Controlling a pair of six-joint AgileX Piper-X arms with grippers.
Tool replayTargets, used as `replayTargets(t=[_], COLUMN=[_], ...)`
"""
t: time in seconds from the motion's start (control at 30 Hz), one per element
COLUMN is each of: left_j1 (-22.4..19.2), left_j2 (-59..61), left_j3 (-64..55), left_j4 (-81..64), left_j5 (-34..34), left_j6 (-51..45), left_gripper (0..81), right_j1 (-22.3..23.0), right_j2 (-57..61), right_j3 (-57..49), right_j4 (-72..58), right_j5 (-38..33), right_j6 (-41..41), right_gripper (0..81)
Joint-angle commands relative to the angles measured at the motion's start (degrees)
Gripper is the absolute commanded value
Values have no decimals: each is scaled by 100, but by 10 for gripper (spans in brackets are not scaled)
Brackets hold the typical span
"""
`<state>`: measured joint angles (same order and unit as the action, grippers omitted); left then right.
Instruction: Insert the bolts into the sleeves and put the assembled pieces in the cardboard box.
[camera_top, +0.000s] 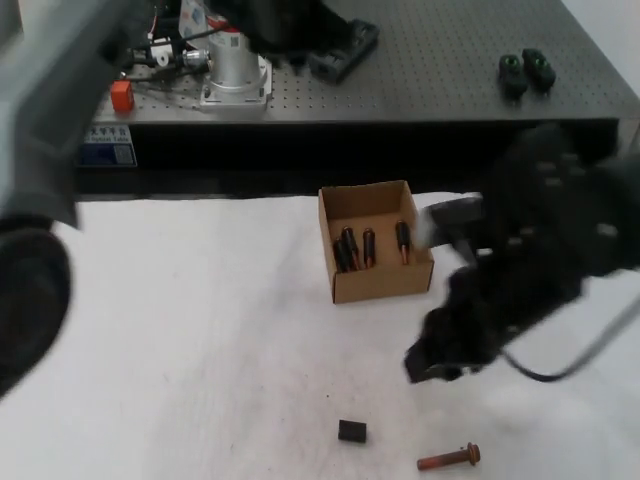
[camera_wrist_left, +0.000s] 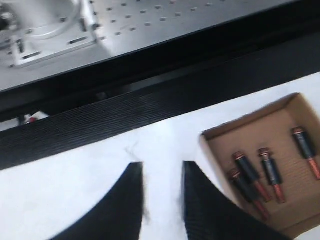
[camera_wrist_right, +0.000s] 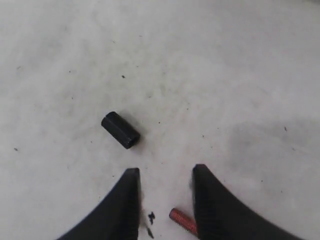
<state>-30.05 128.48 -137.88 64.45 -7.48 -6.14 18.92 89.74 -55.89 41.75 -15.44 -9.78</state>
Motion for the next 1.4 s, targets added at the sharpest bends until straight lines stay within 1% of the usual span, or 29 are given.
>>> replayTargets(t=[0.0, 0.07, 0.13, 0.2, 0.33, 0.43, 0.5, 0.73, 0.8, 0.83, 0.9, 0.93, 1.0, 1.07, 1.13, 1.2, 1.27, 1.3, 1.33, 1.37], left_j1=[553, 630, 663, 667, 667, 667, 667, 667, 667, 667, 667, 667, 667, 625, 514, 276, -64, -224, -429, -640], left_j2=[-1025, -1393, -1841, -2316, -3155, -3624, -3849, -4192, -4211, -4209, -4209, -4209, -4209, -4197, -4169, -4062, -3880, -3790, -3657, -3496], left_j3=[962, 1581, 2235, 2998, 4333, 5135, 5481, 6114, 6207, 6246, 6318, 6379, 6499, 6671, 6843, 6917, 6920, 6920, 6899, 6853], left_j4=[624, 475, 203, -180, -907, -1319, -1447, -1355, -1336, -1308, -1257, -1268, -1281, -1379, -1598, -1845, -2184, -2361, -2578, -2744], left_j5=[-560, -560, -546, -514, -482, -480, -480, -407, -169, -2, 428, 748, 1407, 2030, 2440, 2680, 2908, 2907, 2909, 2882], left_j6=[77, 64, 60, 60, 60, 60, 81, 355, 384, 381, 436, 539, 707, 894, 1059, 1223, 1565, 1616, 1664, 1745], left_gripper=[197, 197, 197, 197, 197, 197, 197, 197, 197, 197, 197, 197, 197, 197, 208, 245, 313, 340, 365, 373], right_j1=[311, 596, 854, 1033, 1287, 1362, 1392, 1391, 1391, 1391, 1391, 1391, 1279, 1002, 629, 140, -310, -551, -791, -1014], right_j2=[371, 748, 1117, 1379, 1685, 1789, 1838, 2032, 2076, 2086, 2084, 2084, 2043, 1878, 1597, 1155, 673, 386, 102, -178], right_j3=[-350, -668, -906, -1057, -1133, -1133, -1133, -1133, -1133, -1133, -1119, -1119, -1119, -1119, -1098, -969, -733, -571, -428, -240], right_j4=[261, 429, 575, 694, 651, 472, 338, 138, 74, 22, -72, -117, -176, -114, 12, 50, 48, 76, 122, 170], right_j5=[270, 535, 955, 1272, 1360, 1373, 1544, 1615, 1615, 1615, 1630, 1764, 2233, 2295, 1932, 1410, 1084, 962, 899, 834], right_j6=[-372, -680, -980, -1272, -1620, -1663, -1641, -1642, -1642, -1642, -1642, -1642, -1497, -1326, -1004, -612, -286, -210, -155, -85], right_gripper=[263, 263, 263, 263, 263, 263, 263, 259, 213, 162, 35, 37, 45, 45, 45, 45, 45, 45, 45, 45])
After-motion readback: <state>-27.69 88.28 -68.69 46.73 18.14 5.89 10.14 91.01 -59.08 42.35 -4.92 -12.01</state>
